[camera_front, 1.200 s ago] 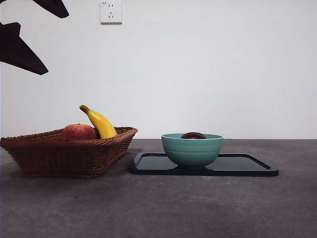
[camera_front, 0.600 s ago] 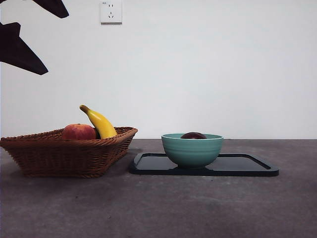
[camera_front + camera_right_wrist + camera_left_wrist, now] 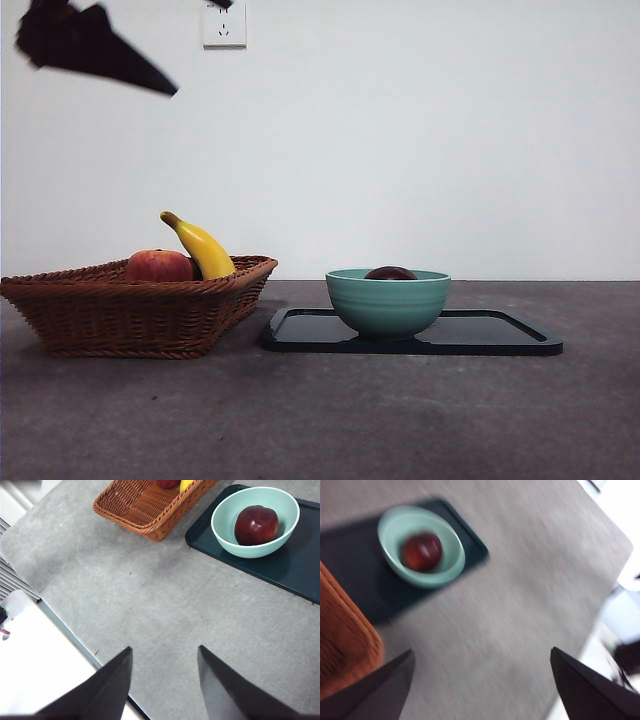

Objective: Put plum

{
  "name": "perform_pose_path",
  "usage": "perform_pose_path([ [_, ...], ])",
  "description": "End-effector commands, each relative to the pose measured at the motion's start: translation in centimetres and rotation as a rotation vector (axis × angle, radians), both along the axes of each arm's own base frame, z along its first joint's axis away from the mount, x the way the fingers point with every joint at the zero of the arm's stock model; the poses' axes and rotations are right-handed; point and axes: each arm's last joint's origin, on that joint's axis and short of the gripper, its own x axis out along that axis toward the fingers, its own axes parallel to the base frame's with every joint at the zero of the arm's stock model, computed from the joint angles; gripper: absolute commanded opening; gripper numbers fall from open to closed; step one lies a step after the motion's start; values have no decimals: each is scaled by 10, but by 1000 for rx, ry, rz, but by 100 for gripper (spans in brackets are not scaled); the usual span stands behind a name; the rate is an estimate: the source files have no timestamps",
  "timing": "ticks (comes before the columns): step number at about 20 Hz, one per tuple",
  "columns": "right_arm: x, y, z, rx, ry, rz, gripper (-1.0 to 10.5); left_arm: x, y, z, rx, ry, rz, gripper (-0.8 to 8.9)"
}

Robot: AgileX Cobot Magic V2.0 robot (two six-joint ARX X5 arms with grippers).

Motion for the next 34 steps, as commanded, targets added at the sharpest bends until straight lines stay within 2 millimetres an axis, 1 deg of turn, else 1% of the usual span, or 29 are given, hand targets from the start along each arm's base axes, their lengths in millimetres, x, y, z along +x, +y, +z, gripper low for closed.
perform_pose_path([
  [1,1,1,3,13,-14,4,208,15,-11,18,-19,-13,44,433],
  [4,1,1,3,13,-12,4,208,39,-31,35,-13,-29,47,433],
  [6,1,1,3,13,-13,4,208,56,-48,39,8,-31,47,433],
  [9,1,1,3,13,-12,4,208,79,-73,36,39,-29,51,433],
  [11,1,1,3,13,-12,3,208,94,-89,28,64,-22,56,433],
  [16,1,1,3,13,-12,3,208,126,-120,-2,148,8,81,433],
  [21,1,1,3,12,-11,3,208,144,-149,-40,200,29,73,433],
  [25,1,1,3,12,-10,3,208,150,-168,-69,238,36,67,433],
  [28,0,1,2,7,0,3,208,152,-178,-86,267,42,68,433],
  [32,-1,0,1,1,16,3,208,153,-188,-107,309,57,68,432],
  [34,-1,0,1,1,17,3,208,154,-189,-113,328,57,74,432],
])
